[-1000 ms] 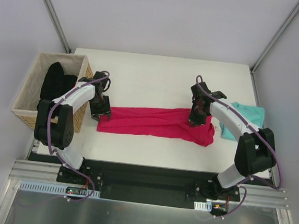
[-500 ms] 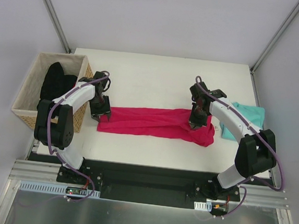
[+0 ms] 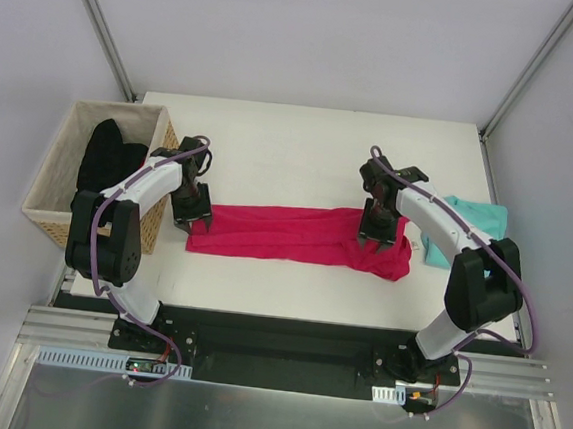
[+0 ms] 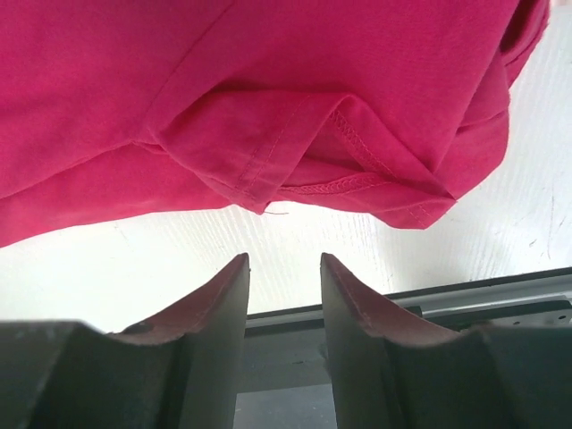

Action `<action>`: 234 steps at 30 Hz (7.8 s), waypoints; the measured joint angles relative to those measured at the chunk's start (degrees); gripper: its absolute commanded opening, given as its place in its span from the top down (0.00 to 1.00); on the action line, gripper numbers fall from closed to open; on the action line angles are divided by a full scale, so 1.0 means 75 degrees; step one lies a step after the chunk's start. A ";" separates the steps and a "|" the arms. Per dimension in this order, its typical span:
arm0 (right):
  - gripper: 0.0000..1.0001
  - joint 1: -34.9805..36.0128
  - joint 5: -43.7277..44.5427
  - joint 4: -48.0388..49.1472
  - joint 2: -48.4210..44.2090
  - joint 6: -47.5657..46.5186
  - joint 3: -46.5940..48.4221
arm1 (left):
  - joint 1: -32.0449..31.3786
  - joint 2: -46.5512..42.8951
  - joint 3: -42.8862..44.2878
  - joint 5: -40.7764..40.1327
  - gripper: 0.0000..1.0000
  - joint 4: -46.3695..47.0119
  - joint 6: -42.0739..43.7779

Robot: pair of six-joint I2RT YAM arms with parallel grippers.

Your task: Fold and stack the t-shirts

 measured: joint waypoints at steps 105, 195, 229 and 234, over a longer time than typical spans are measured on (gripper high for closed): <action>0.99 -0.2238 -0.0443 0.2792 0.0723 0.1684 -0.0924 | 0.0676 -0.2361 0.1352 -0.1099 0.55 -0.1122 0.0009; 0.70 -0.1950 0.1207 0.1737 0.4436 -0.2658 0.5205 | 0.1075 -0.1749 0.2844 -0.1046 0.54 -0.1821 0.0434; 0.70 -0.1320 0.1498 0.1830 0.0790 -0.2404 0.4176 | 0.1075 0.1014 0.0833 0.0597 0.53 0.0764 0.0836; 0.70 -0.1314 0.1387 0.1824 0.0790 -0.2375 0.4144 | 0.1067 0.1142 0.0912 0.0723 0.54 0.0845 0.0831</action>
